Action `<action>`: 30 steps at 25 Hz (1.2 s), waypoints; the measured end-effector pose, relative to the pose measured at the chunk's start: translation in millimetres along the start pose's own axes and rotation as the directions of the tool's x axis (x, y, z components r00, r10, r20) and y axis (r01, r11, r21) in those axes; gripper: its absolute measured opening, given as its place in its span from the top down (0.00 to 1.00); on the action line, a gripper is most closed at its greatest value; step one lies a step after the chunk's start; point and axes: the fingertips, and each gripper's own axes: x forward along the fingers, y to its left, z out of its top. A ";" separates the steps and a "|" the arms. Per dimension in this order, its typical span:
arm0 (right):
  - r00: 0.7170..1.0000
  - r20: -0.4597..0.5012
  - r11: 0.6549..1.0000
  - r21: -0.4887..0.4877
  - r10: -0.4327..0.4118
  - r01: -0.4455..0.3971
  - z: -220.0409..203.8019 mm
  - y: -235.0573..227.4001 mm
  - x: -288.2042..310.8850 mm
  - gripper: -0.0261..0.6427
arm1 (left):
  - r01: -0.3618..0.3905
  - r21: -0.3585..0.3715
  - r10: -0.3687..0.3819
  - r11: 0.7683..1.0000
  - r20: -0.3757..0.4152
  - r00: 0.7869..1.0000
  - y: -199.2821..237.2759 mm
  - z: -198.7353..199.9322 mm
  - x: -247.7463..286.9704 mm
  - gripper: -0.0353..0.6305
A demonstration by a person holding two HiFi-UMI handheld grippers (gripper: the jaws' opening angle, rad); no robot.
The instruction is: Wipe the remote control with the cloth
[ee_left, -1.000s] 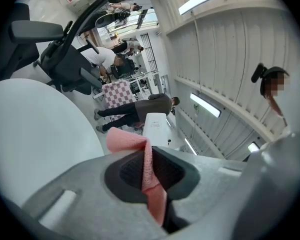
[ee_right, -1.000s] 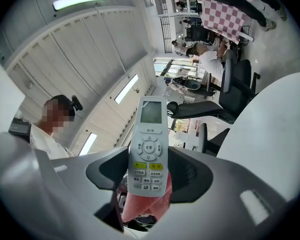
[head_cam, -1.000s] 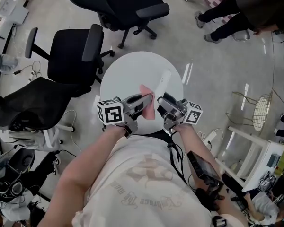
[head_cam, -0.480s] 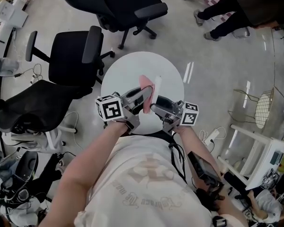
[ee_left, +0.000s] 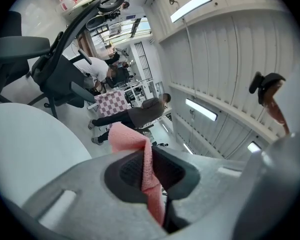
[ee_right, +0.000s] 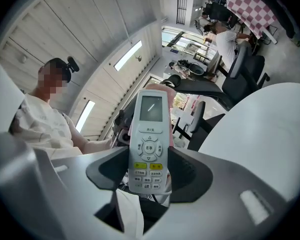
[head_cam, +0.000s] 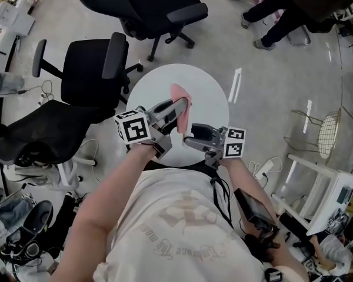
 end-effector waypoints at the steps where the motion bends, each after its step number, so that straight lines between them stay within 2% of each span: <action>1: 1.000 0.001 1.000 0.000 -0.004 0.004 -0.2 -0.6 0.0 0.59 | -0.001 0.006 0.001 1.000 -0.015 1.000 -0.4 -2.6 1.4 0.91; 6: 0.999 0.047 1.000 0.014 -0.021 0.020 6.9 -7.4 -4.6 0.59 | -0.003 0.015 0.004 1.000 -0.094 0.996 -2.1 -27.3 4.4 0.91; 12: 0.992 0.125 1.000 0.024 -0.004 0.001 26.3 -9.5 -13.5 0.59 | -0.052 -0.011 0.049 0.999 -0.177 0.983 15.3 -55.5 -0.3 0.91; 20: 0.975 0.220 0.998 0.066 -0.018 0.003 40.3 -19.8 -23.8 0.59 | -0.125 -0.062 0.107 0.990 -0.233 0.967 34.8 -84.3 -19.1 0.91; 25: 0.971 0.202 0.990 0.090 -0.124 0.107 39.1 -47.5 -32.0 0.59 | -0.199 -0.098 0.169 0.975 -0.254 0.952 54.6 -110.6 -35.8 0.91; 28: 0.967 0.107 0.970 0.096 -0.232 0.222 25.1 -77.5 -39.1 0.59 | -0.258 -0.101 0.228 0.961 -0.245 0.942 66.7 -120.0 -46.0 0.91; 30: 0.950 0.015 0.946 0.098 -0.313 0.310 11.1 -99.1 -43.7 0.59 | -0.285 -0.104 0.255 0.953 -0.237 0.938 70.9 -124.3 -51.7 0.91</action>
